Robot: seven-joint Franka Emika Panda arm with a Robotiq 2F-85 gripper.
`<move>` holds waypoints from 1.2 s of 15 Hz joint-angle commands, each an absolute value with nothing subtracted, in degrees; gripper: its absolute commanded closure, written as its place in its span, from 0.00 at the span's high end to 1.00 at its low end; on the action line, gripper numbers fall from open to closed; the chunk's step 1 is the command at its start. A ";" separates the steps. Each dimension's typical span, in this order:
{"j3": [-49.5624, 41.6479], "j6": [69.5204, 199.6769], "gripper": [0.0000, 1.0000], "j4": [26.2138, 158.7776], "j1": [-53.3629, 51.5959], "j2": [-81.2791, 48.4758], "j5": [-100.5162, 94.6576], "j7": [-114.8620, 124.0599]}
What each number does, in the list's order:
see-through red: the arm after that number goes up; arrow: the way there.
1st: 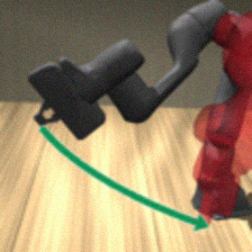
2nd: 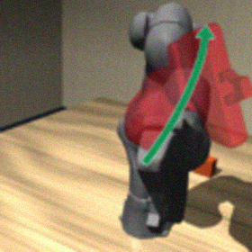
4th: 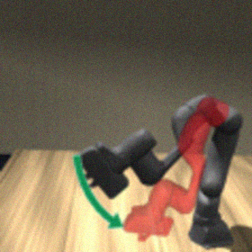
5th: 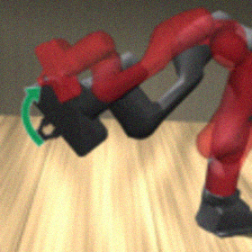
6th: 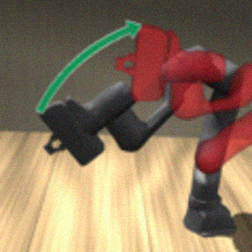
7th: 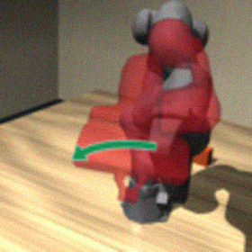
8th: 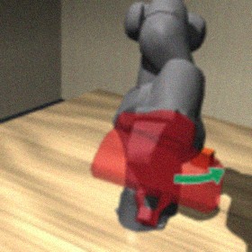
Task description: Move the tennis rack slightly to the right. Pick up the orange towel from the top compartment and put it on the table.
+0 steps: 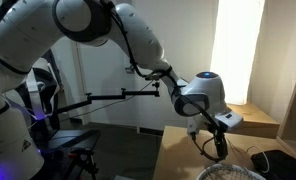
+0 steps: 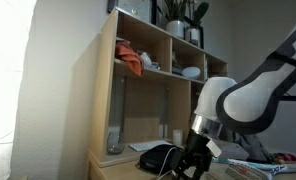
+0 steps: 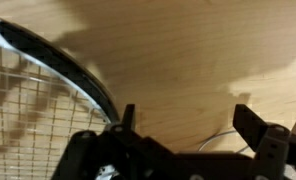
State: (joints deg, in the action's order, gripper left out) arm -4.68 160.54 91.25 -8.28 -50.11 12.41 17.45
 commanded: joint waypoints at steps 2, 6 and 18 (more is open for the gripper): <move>-2.60 157.74 1.00 87.54 -6.07 -52.22 12.26 18.24; -2.91 157.36 1.00 86.00 -5.98 -53.75 12.08 18.79; -4.77 154.60 1.00 81.71 -5.80 -56.49 12.12 22.86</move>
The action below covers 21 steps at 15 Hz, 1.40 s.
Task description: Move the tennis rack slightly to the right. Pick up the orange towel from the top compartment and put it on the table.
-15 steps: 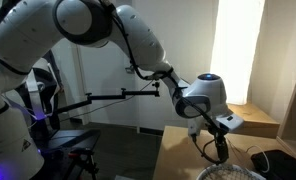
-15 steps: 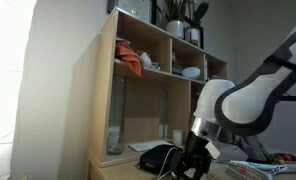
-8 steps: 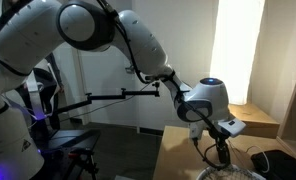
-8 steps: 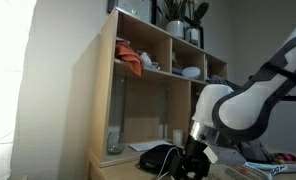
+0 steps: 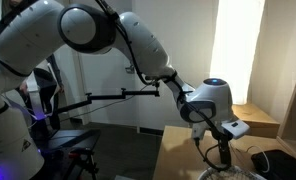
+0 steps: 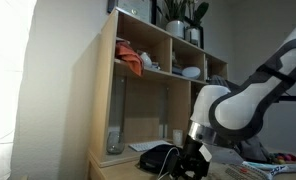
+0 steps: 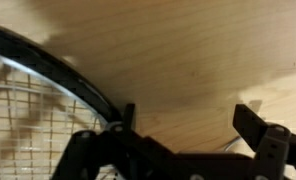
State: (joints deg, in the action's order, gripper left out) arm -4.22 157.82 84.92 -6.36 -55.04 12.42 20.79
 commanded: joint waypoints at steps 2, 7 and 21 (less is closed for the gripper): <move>-4.75 153.41 1.00 80.53 -5.53 -57.10 12.17 23.52; -4.55 150.58 1.00 77.75 -5.02 -58.51 12.10 24.38; -3.46 151.26 1.00 78.19 -4.47 -58.08 12.08 23.08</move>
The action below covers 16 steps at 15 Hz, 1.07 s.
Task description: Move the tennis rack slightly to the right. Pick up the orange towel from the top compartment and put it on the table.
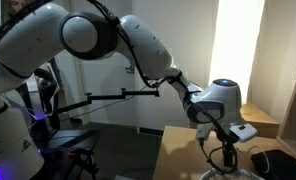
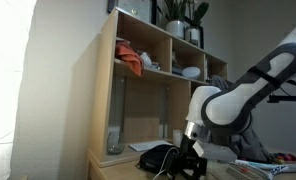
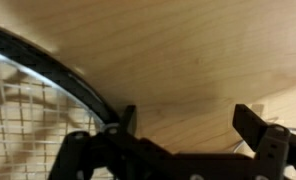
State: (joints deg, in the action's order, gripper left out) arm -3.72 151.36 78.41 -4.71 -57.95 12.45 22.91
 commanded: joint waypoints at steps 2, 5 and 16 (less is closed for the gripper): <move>-3.46 151.26 1.00 78.18 -4.47 -58.09 12.08 23.08; -3.45 151.26 1.00 78.18 -4.47 -58.09 12.08 23.08; -5.98 155.12 1.00 81.89 -7.96 -53.71 11.47 25.79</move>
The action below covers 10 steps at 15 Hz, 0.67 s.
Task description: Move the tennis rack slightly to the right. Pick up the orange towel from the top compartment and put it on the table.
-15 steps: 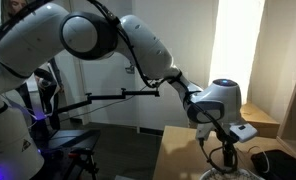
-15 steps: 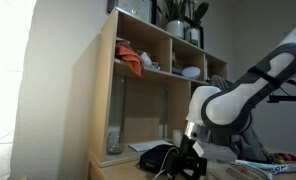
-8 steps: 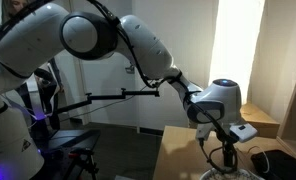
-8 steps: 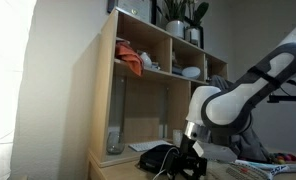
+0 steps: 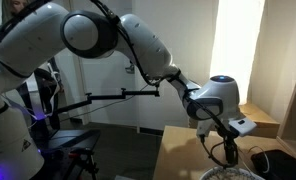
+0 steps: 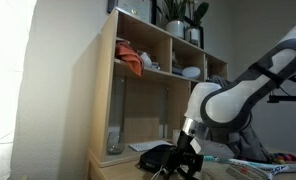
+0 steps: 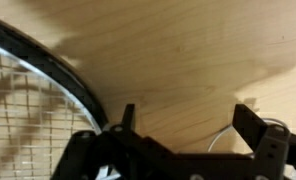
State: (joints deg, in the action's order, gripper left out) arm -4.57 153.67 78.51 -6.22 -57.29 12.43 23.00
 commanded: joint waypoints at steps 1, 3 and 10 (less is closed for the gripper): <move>-6.10 155.04 1.00 82.00 -8.22 -53.07 11.51 25.99; -6.79 154.17 1.00 81.17 -8.85 -52.65 11.36 27.22; -8.32 151.36 1.00 78.17 -9.74 -53.43 10.60 29.59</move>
